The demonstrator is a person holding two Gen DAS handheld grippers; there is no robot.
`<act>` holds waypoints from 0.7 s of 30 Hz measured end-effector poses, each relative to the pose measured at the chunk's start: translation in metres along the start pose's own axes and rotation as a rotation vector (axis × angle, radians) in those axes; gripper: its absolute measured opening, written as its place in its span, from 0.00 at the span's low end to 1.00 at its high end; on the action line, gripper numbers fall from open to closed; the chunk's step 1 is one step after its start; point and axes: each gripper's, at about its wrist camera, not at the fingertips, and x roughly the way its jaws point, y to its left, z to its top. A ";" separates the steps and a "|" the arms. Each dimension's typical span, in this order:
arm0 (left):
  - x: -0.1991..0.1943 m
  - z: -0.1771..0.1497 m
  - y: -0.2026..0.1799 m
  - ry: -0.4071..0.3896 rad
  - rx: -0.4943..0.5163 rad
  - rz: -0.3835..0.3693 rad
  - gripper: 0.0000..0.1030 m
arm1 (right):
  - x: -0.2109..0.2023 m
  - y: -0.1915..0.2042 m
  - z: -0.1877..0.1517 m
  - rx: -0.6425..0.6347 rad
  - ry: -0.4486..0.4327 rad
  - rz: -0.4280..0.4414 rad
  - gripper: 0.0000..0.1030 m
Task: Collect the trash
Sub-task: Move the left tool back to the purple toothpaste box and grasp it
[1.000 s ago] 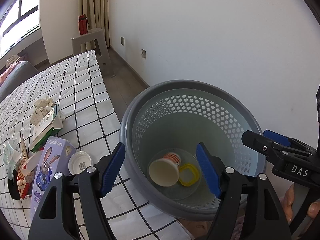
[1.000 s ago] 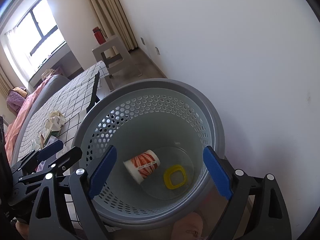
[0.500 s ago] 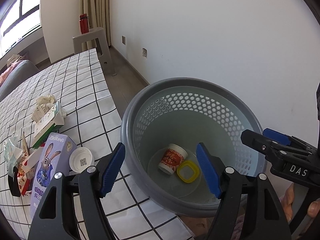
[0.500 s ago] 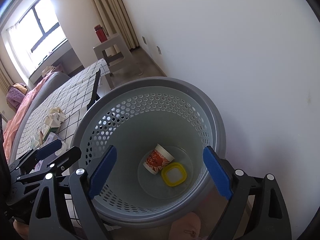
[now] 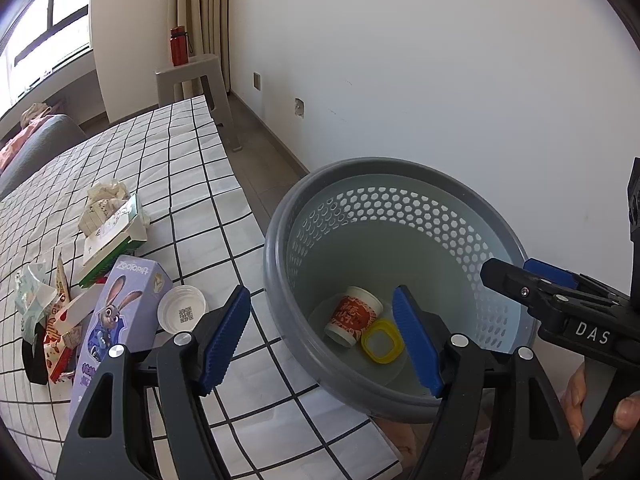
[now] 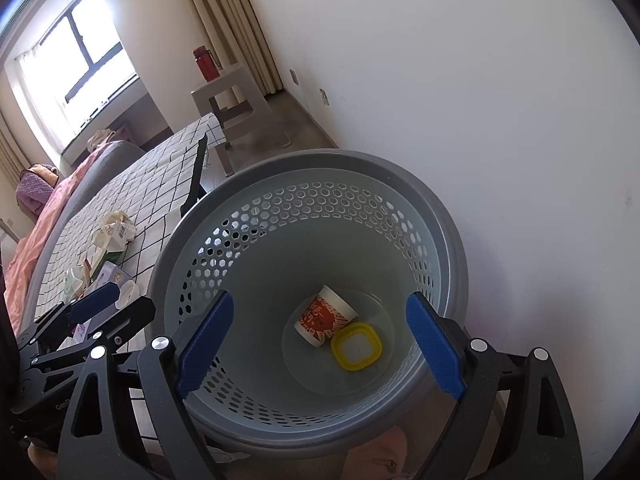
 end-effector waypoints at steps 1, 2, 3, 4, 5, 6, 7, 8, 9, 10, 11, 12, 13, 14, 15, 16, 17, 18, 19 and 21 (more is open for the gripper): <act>-0.001 0.000 0.001 -0.001 -0.002 0.002 0.68 | 0.000 0.001 0.000 0.000 0.001 0.004 0.84; -0.003 -0.001 0.001 -0.002 -0.003 0.004 0.68 | 0.000 0.002 0.000 -0.001 0.001 0.006 0.84; -0.004 -0.001 0.002 -0.003 -0.006 0.006 0.68 | 0.000 0.003 0.000 -0.004 0.001 0.007 0.84; -0.005 -0.002 0.003 -0.003 -0.008 0.009 0.68 | 0.000 0.004 0.000 -0.006 0.001 0.008 0.84; -0.006 -0.003 0.004 -0.003 -0.010 0.013 0.68 | 0.000 0.005 0.000 -0.008 0.001 0.010 0.84; -0.007 -0.004 0.005 -0.003 -0.013 0.018 0.68 | 0.000 0.006 -0.001 -0.009 0.002 0.013 0.84; -0.009 -0.005 0.007 -0.003 -0.018 0.021 0.68 | 0.001 0.007 -0.001 -0.009 0.004 0.018 0.84; -0.011 -0.007 0.009 -0.003 -0.024 0.023 0.68 | 0.001 0.008 -0.001 -0.010 0.007 0.022 0.84; -0.012 -0.008 0.011 -0.004 -0.030 0.023 0.68 | 0.001 0.010 -0.001 -0.011 0.009 0.027 0.84; -0.014 -0.009 0.013 -0.006 -0.035 0.025 0.68 | 0.001 0.011 -0.002 -0.014 0.010 0.031 0.84; -0.015 -0.009 0.015 -0.006 -0.039 0.028 0.68 | 0.001 0.014 -0.002 -0.019 0.010 0.033 0.84; -0.017 -0.010 0.017 -0.007 -0.042 0.030 0.68 | 0.000 0.016 -0.003 -0.025 0.009 0.034 0.84; -0.019 -0.012 0.018 -0.008 -0.045 0.033 0.68 | 0.000 0.019 -0.003 -0.031 0.006 0.035 0.84; -0.020 -0.013 0.020 -0.009 -0.047 0.036 0.68 | 0.000 0.021 -0.003 -0.035 0.005 0.038 0.84; -0.023 -0.014 0.022 -0.011 -0.050 0.039 0.68 | 0.000 0.023 -0.003 -0.039 0.004 0.041 0.84; -0.024 -0.016 0.023 -0.012 -0.053 0.042 0.68 | 0.000 0.025 -0.003 -0.041 0.005 0.045 0.84; -0.026 -0.017 0.025 -0.013 -0.056 0.045 0.68 | -0.001 0.027 -0.003 -0.043 0.005 0.049 0.84; -0.027 -0.018 0.027 -0.013 -0.060 0.049 0.68 | -0.001 0.029 -0.004 -0.046 0.005 0.054 0.84; -0.029 -0.020 0.028 -0.013 -0.063 0.051 0.68 | -0.002 0.032 -0.005 -0.051 0.004 0.057 0.85; -0.032 -0.023 0.032 -0.014 -0.069 0.057 0.68 | -0.003 0.038 -0.006 -0.068 0.001 0.057 0.86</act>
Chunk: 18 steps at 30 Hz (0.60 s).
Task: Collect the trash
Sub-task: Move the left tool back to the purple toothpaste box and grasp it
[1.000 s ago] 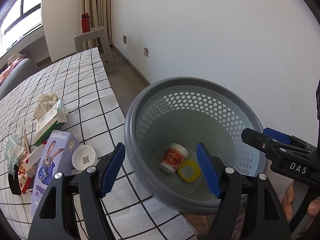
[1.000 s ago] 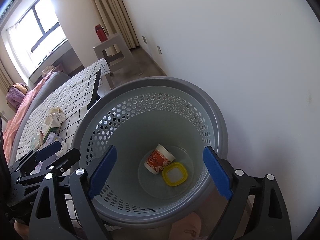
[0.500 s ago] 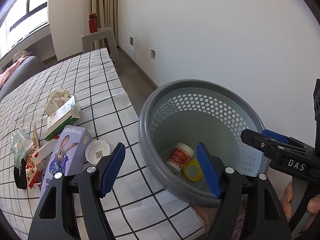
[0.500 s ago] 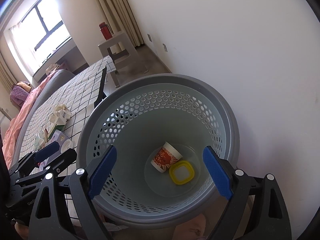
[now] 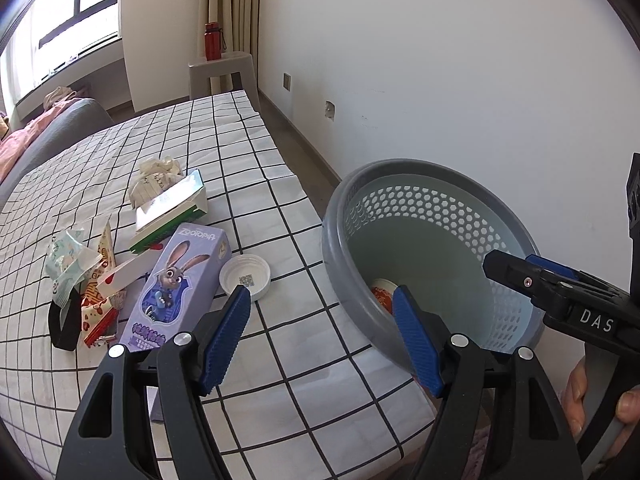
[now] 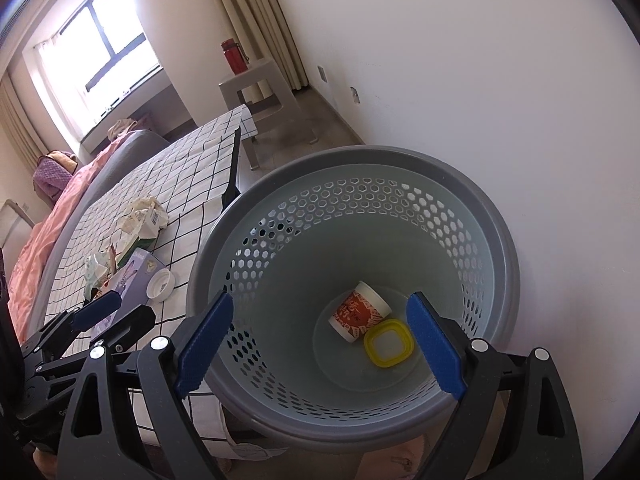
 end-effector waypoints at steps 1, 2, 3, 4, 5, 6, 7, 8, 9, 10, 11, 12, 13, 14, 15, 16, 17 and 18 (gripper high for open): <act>-0.001 -0.001 0.002 -0.001 -0.003 0.005 0.68 | 0.000 0.003 -0.001 -0.008 -0.002 0.001 0.86; -0.003 -0.002 0.004 -0.002 -0.006 0.008 0.68 | 0.000 0.007 -0.001 -0.017 -0.004 0.003 0.86; -0.005 -0.004 0.007 -0.003 -0.010 0.012 0.68 | 0.000 0.010 -0.001 -0.026 -0.005 0.004 0.86; -0.007 -0.005 0.009 -0.004 -0.014 0.018 0.68 | 0.000 0.013 -0.002 -0.033 -0.006 0.004 0.86; -0.009 -0.007 0.013 -0.006 -0.018 0.024 0.68 | 0.001 0.016 -0.002 -0.039 -0.007 0.005 0.86; -0.011 -0.008 0.016 -0.007 -0.023 0.029 0.68 | 0.001 0.018 -0.003 -0.044 -0.005 0.007 0.87; -0.013 -0.010 0.019 -0.008 -0.029 0.035 0.69 | 0.002 0.020 -0.003 -0.047 -0.003 0.010 0.87; -0.016 -0.012 0.023 -0.009 -0.037 0.041 0.69 | 0.002 0.023 -0.003 -0.051 -0.002 0.013 0.87; -0.018 -0.014 0.026 -0.010 -0.045 0.044 0.69 | 0.003 0.026 -0.004 -0.055 0.000 0.016 0.87; -0.021 -0.016 0.030 -0.010 -0.054 0.049 0.69 | 0.004 0.029 -0.005 -0.060 0.001 0.019 0.87; -0.022 -0.017 0.035 -0.010 -0.062 0.055 0.69 | 0.005 0.032 -0.005 -0.066 0.001 0.022 0.87; -0.024 -0.018 0.038 -0.010 -0.070 0.063 0.69 | 0.005 0.036 -0.006 -0.072 0.001 0.025 0.87; -0.026 -0.018 0.043 -0.011 -0.078 0.071 0.69 | 0.006 0.039 -0.007 -0.079 0.001 0.027 0.87; -0.027 -0.019 0.047 -0.012 -0.086 0.080 0.69 | 0.006 0.043 -0.008 -0.086 0.002 0.030 0.87; -0.029 -0.020 0.051 -0.014 -0.094 0.092 0.69 | 0.007 0.046 -0.009 -0.093 0.002 0.032 0.88; -0.031 -0.021 0.055 -0.016 -0.100 0.105 0.69 | 0.008 0.050 -0.009 -0.099 0.002 0.033 0.88; -0.033 -0.022 0.060 -0.019 -0.107 0.118 0.69 | 0.008 0.053 -0.010 -0.105 0.003 0.035 0.88; -0.034 -0.023 0.064 -0.020 -0.112 0.128 0.70 | 0.009 0.056 -0.011 -0.110 0.005 0.037 0.88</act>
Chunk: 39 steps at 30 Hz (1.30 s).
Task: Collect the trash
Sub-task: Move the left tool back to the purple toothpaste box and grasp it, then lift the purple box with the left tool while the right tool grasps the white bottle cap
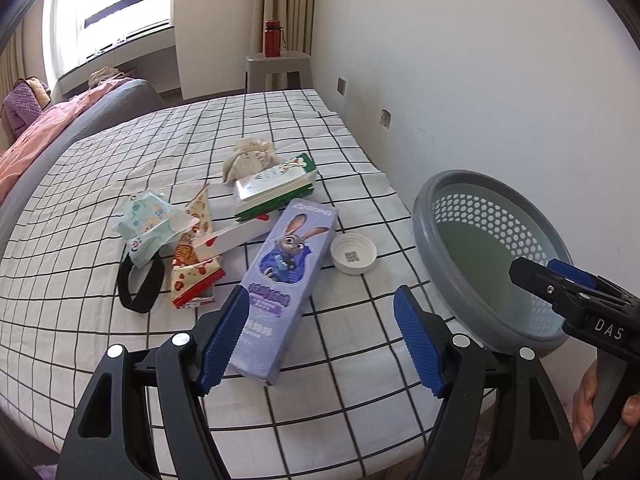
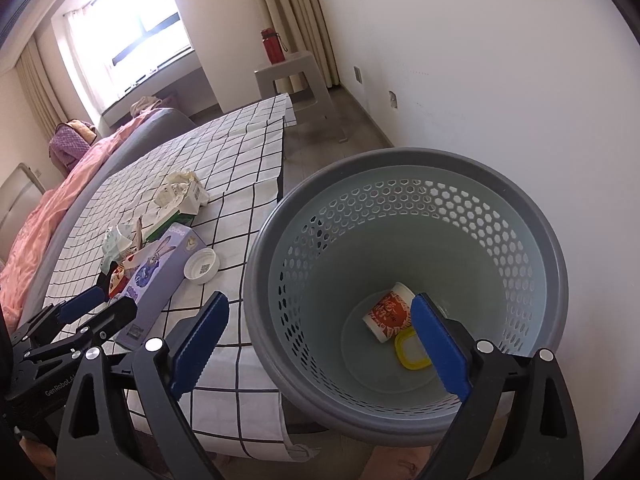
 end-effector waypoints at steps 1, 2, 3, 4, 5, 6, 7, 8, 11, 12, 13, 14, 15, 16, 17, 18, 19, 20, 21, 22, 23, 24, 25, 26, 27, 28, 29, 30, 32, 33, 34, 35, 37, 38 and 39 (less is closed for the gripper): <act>0.000 -0.001 0.005 0.002 -0.007 0.008 0.71 | 0.000 0.003 0.000 -0.005 0.001 0.002 0.88; -0.001 -0.002 0.010 0.006 -0.014 0.015 0.71 | 0.001 0.006 -0.001 -0.009 0.002 0.003 0.88; 0.000 -0.004 0.016 0.010 -0.024 0.022 0.71 | 0.002 0.009 -0.001 -0.012 0.003 0.005 0.88; 0.000 -0.005 0.022 0.015 -0.035 0.029 0.71 | 0.002 0.012 -0.001 -0.015 0.005 0.008 0.88; 0.001 -0.006 0.027 0.021 -0.046 0.033 0.71 | 0.003 0.015 -0.001 -0.018 0.006 0.012 0.88; 0.002 -0.007 0.032 0.027 -0.056 0.036 0.71 | 0.003 0.018 -0.001 -0.021 0.006 0.017 0.88; 0.003 -0.008 0.036 0.033 -0.065 0.036 0.71 | 0.003 0.022 -0.001 -0.025 0.007 0.021 0.88; 0.004 -0.009 0.039 0.038 -0.073 0.031 0.71 | 0.004 0.025 -0.002 -0.029 0.009 0.027 0.88; 0.009 -0.012 0.044 0.052 -0.086 0.013 0.71 | 0.005 0.036 -0.003 -0.046 0.010 0.041 0.88; 0.010 -0.013 0.045 0.055 -0.083 0.016 0.71 | 0.006 0.039 -0.003 -0.052 0.011 0.044 0.88; 0.011 -0.014 0.045 0.059 -0.080 0.016 0.71 | 0.006 0.042 -0.003 -0.060 0.010 0.047 0.88; 0.014 -0.014 0.046 0.064 -0.079 0.016 0.71 | 0.006 0.045 -0.003 -0.066 0.010 0.049 0.88; 0.016 -0.014 0.046 0.068 -0.078 0.016 0.71 | 0.007 0.048 -0.004 -0.073 0.010 0.050 0.88; 0.019 -0.014 0.046 0.074 -0.078 0.017 0.71 | 0.007 0.050 -0.004 -0.079 0.011 0.050 0.88; 0.023 -0.014 0.046 0.079 -0.077 0.020 0.71 | 0.008 0.052 -0.004 -0.083 0.013 0.050 0.88; 0.027 -0.014 0.046 0.086 -0.077 0.023 0.71 | 0.009 0.052 -0.004 -0.084 0.015 0.051 0.88; 0.030 -0.014 0.046 0.091 -0.077 0.023 0.71 | 0.010 0.052 -0.004 -0.084 0.016 0.052 0.88; 0.034 -0.014 0.045 0.099 -0.079 0.017 0.71 | 0.010 0.052 -0.004 -0.082 0.017 0.052 0.88; 0.037 -0.015 0.045 0.105 -0.083 0.009 0.71 | 0.011 0.051 -0.004 -0.078 0.018 0.053 0.88; 0.040 -0.015 0.045 0.110 -0.086 0.004 0.71 | 0.010 0.050 -0.004 -0.073 0.019 0.055 0.88; 0.042 -0.015 0.044 0.114 -0.086 0.008 0.71 | 0.011 0.048 -0.003 -0.066 0.021 0.058 0.88; 0.045 -0.016 0.043 0.117 -0.084 0.014 0.71 | 0.011 0.047 -0.003 -0.060 0.021 0.060 0.88; 0.047 -0.016 0.042 0.121 -0.080 0.020 0.70 | 0.011 0.046 -0.002 -0.054 0.023 0.062 0.88; 0.047 -0.017 0.042 0.122 -0.078 0.023 0.68 | 0.012 0.045 -0.002 -0.048 0.025 0.064 0.88; 0.048 -0.018 0.041 0.128 -0.075 0.021 0.59 | 0.012 0.043 -0.002 -0.043 0.027 0.066 0.88; 0.049 -0.019 0.041 0.136 -0.072 0.015 0.54 | 0.013 0.042 -0.002 -0.039 0.028 0.069 0.88; 0.048 -0.020 0.041 0.137 -0.071 0.016 0.54 | 0.012 0.041 -0.001 -0.034 0.029 0.071 0.88; 0.047 -0.021 0.041 0.134 -0.070 0.020 0.53 | 0.012 0.040 -0.001 -0.029 0.030 0.074 0.88; 0.044 -0.022 0.040 0.135 -0.070 0.022 0.53 | 0.012 0.040 -0.001 -0.025 0.029 0.078 0.88; 0.042 -0.023 0.040 0.137 -0.072 0.020 0.52 | 0.011 0.040 -0.001 -0.027 0.027 0.077 0.88; 0.039 -0.023 0.039 0.136 -0.073 0.021 0.52 | 0.010 0.041 -0.001 -0.031 0.026 0.076 0.88; 0.036 -0.025 0.039 0.133 -0.072 0.022 0.52 | 0.010 0.042 -0.001 -0.034 0.025 0.076 0.88; 0.029 -0.028 0.036 0.131 -0.065 0.024 0.51 | 0.009 0.043 -0.002 -0.040 0.023 0.076 0.88; 0.026 -0.031 0.035 0.132 -0.062 0.025 0.51 | 0.008 0.043 -0.002 -0.040 0.022 0.076 0.88; 0.023 -0.035 0.034 0.134 -0.060 0.027 0.51 | 0.008 0.043 -0.002 -0.038 0.022 0.077 0.88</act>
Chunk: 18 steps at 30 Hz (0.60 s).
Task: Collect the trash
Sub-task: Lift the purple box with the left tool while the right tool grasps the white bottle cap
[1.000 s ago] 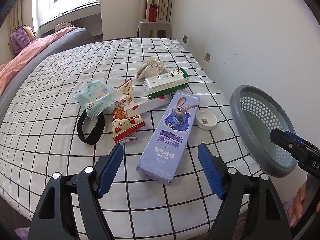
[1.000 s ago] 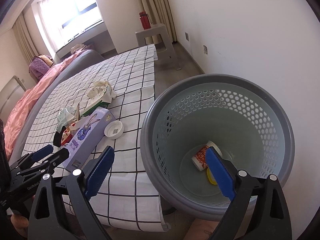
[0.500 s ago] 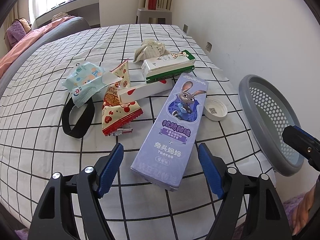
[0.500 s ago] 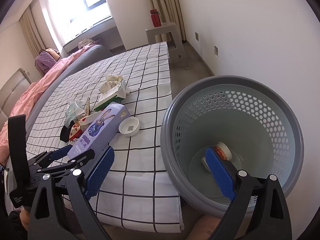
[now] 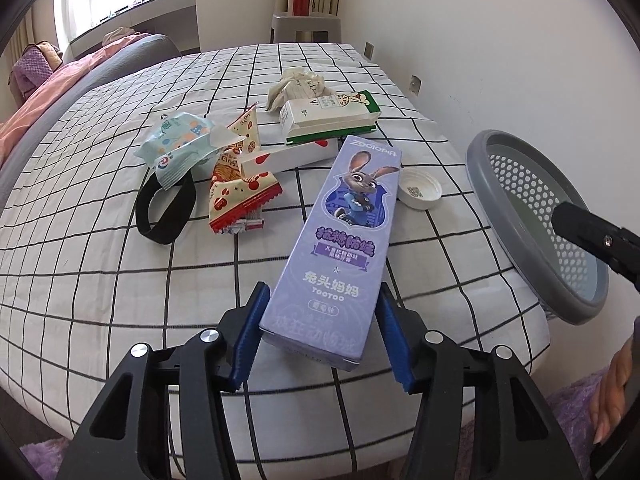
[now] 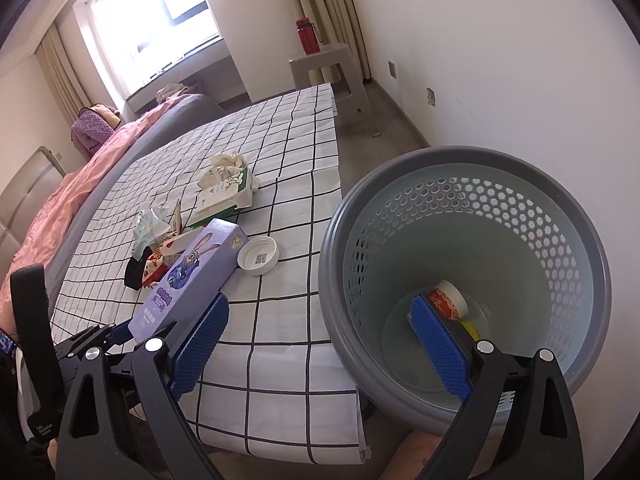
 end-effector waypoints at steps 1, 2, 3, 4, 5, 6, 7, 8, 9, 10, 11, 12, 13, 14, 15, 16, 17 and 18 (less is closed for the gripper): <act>-0.003 -0.004 -0.001 0.003 0.004 0.004 0.51 | -0.001 -0.001 0.000 0.003 -0.001 0.002 0.88; -0.005 -0.007 -0.001 0.006 0.008 0.008 0.51 | -0.002 -0.001 0.000 0.007 -0.002 0.005 0.88; -0.007 -0.011 -0.001 0.010 0.012 0.010 0.50 | -0.003 -0.002 -0.001 0.009 -0.003 0.007 0.88; -0.010 -0.015 -0.003 0.012 0.016 0.008 0.50 | -0.005 -0.002 -0.001 0.010 -0.006 0.010 0.88; -0.013 -0.018 -0.003 0.013 0.020 0.004 0.50 | -0.006 -0.001 -0.001 0.009 -0.008 0.011 0.88; -0.016 -0.020 -0.004 0.013 0.024 0.001 0.50 | -0.007 -0.001 -0.001 0.007 -0.009 0.013 0.88; -0.019 -0.021 -0.005 0.011 0.029 0.000 0.50 | -0.008 0.000 -0.002 0.005 -0.011 0.015 0.88; -0.021 -0.021 -0.006 0.008 0.033 -0.001 0.50 | -0.009 0.000 -0.002 0.003 -0.012 0.019 0.88; -0.023 -0.021 -0.006 0.005 0.037 -0.002 0.50 | -0.010 0.001 -0.002 0.002 -0.013 0.021 0.88; -0.023 -0.019 -0.007 0.005 0.040 -0.004 0.52 | -0.011 0.001 -0.002 0.002 -0.014 0.024 0.88; -0.023 -0.017 -0.008 0.005 0.042 -0.007 0.54 | -0.011 0.002 -0.002 0.001 -0.015 0.026 0.88; -0.023 -0.016 -0.009 0.004 0.044 -0.008 0.57 | -0.012 0.002 -0.002 0.001 -0.016 0.027 0.88; -0.022 -0.014 -0.010 0.006 0.047 -0.004 0.59 | -0.013 0.002 -0.002 0.001 -0.018 0.030 0.88; -0.020 -0.013 -0.010 0.008 0.051 0.000 0.59 | -0.014 0.002 -0.001 0.003 -0.019 0.033 0.88; -0.019 -0.010 -0.011 0.010 0.056 0.003 0.59 | -0.015 0.001 -0.001 0.006 -0.021 0.037 0.88; -0.017 -0.007 -0.012 0.012 0.061 0.007 0.59 | -0.016 0.001 0.000 0.007 -0.022 0.041 0.88; -0.015 -0.003 -0.013 0.012 0.067 0.010 0.59 | -0.017 0.000 0.000 0.009 -0.024 0.044 0.88; -0.013 0.001 -0.013 0.011 0.072 0.013 0.59 | -0.019 0.000 0.000 0.010 -0.026 0.047 0.88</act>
